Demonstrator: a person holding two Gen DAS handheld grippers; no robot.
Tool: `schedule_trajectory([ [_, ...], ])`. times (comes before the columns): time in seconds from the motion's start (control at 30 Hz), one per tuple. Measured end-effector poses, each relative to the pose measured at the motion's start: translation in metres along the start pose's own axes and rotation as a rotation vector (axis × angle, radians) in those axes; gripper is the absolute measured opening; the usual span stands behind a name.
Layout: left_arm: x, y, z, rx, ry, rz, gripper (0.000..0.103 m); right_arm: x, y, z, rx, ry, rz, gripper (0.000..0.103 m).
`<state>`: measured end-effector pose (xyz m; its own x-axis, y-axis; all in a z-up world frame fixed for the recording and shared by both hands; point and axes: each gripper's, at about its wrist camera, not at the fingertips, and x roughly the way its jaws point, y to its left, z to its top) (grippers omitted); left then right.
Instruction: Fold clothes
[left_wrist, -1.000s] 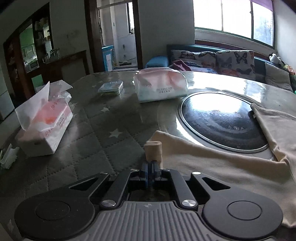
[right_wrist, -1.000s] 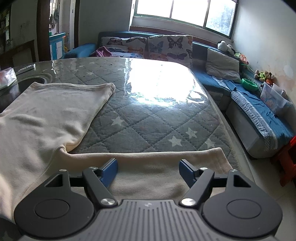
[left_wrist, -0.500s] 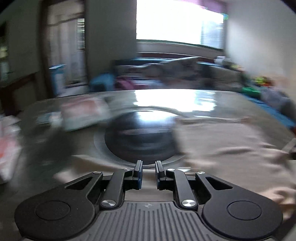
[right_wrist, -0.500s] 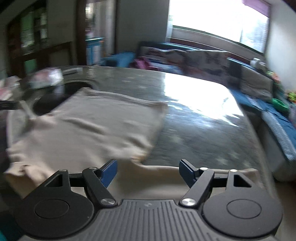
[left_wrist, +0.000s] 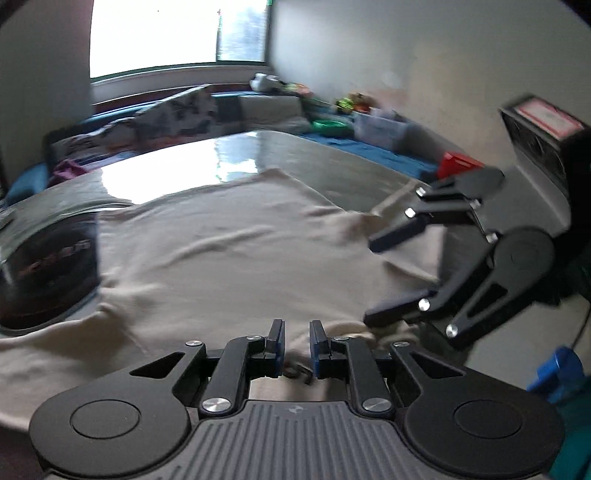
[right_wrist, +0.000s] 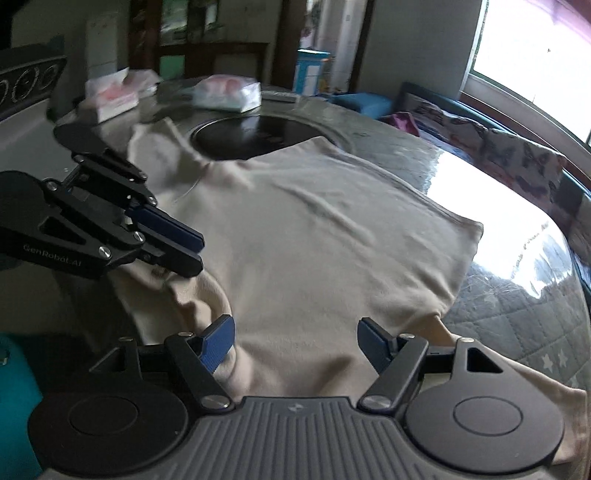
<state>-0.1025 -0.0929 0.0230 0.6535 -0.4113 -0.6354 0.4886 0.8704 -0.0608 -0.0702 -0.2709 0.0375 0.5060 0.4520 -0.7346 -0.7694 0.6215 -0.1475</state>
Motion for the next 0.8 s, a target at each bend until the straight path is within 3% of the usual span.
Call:
schedule_trajectory([
  [0.13, 0.001, -0.007, -0.004, 0.040, 0.015, -0.024, 0.014, -0.003, -0.005, -0.003, -0.011, 0.030, 0.025, 0.075],
  [0.23, -0.002, 0.003, 0.005, 0.013, -0.004, -0.027, 0.015, -0.009, -0.017, 0.000, 0.020, 0.026, 0.042, 0.075],
  [0.53, 0.017, 0.062, 0.037, -0.151, -0.052, 0.152, 0.016, 0.015, -0.054, 0.023, 0.119, -0.029, 0.034, 0.075],
  [0.7, 0.028, 0.095, 0.027, -0.250, -0.011, 0.219, 0.016, 0.037, -0.069, 0.023, 0.163, -0.003, 0.039, 0.075],
  [0.8, 0.022, 0.108, 0.018, -0.295, -0.020, 0.213, 0.016, 0.048, -0.078, 0.022, 0.184, 0.009, 0.044, 0.075],
])
